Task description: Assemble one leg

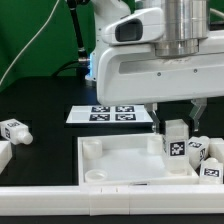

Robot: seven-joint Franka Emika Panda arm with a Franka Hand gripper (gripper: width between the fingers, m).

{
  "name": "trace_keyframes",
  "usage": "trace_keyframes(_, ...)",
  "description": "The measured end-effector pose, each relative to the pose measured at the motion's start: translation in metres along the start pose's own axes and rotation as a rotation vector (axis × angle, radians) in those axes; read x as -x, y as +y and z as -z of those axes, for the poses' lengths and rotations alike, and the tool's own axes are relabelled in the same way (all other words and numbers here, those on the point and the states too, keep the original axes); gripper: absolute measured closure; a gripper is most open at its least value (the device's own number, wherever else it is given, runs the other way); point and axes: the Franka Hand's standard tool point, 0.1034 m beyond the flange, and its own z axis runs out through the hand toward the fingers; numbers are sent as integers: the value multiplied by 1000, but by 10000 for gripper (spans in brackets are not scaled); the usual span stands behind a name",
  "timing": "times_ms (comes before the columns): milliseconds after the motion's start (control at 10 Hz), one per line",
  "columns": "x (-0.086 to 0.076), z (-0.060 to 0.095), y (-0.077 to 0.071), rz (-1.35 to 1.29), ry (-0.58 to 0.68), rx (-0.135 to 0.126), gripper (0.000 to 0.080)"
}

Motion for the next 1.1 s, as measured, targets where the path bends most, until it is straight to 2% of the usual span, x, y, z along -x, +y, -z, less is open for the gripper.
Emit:
trace_keyframes(300,2,-1,-4,-317,9,0,518)
trace_keyframes(800,4,-2,-21,-847,12,-6,518)
trace_keyframes(1000,3,-2,-22,-916,12,-6,518)
trace_keyframes(1100,3,-3,-23,-915,12,-6,384)
